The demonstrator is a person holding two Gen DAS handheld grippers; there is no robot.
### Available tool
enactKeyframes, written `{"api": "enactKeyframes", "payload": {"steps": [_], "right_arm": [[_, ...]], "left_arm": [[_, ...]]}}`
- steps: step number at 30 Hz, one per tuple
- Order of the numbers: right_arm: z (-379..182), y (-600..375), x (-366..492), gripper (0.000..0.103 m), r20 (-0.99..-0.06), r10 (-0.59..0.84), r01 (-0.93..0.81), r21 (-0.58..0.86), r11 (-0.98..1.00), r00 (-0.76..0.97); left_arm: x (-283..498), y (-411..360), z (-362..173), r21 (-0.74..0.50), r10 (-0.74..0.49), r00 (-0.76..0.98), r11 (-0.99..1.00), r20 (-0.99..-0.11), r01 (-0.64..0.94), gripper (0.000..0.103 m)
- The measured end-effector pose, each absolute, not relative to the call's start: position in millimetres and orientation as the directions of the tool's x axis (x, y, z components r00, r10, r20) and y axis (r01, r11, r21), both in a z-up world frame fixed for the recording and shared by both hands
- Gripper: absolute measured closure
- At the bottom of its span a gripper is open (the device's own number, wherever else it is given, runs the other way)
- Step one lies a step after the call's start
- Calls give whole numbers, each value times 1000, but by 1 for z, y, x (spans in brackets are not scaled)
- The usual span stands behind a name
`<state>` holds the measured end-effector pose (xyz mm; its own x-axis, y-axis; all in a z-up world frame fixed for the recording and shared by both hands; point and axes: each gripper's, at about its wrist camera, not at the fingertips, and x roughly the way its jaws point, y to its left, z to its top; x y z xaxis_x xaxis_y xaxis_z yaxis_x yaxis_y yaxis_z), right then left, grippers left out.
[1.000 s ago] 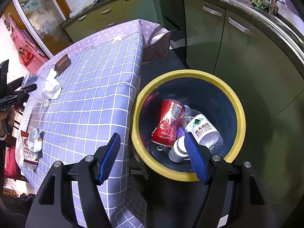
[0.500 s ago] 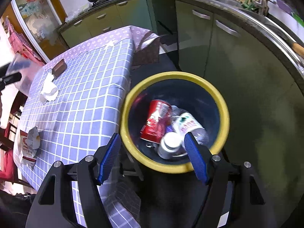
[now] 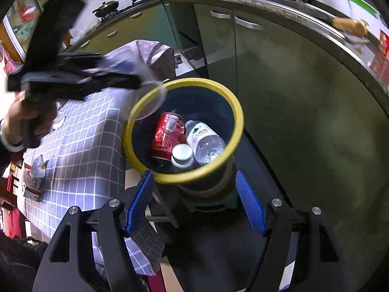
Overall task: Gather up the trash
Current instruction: 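Carry the plastic cup over the bin and open the left gripper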
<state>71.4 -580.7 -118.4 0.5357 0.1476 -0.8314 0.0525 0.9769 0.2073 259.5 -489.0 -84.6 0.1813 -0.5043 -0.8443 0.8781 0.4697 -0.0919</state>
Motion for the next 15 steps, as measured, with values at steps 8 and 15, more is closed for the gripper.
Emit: {"api": "enactKeyframes", "payload": {"steps": [8, 15], "right_arm": [[-125, -587, 55, 32, -838, 138, 64, 202, 977, 529], [-123, -567, 55, 32, -841, 150, 43, 201, 979, 520]], "left_arm": [[269, -489, -90, -81, -494, 212, 506, -843, 859, 24], [254, -404, -42, -130, -563, 237, 534, -792, 835, 20]]}}
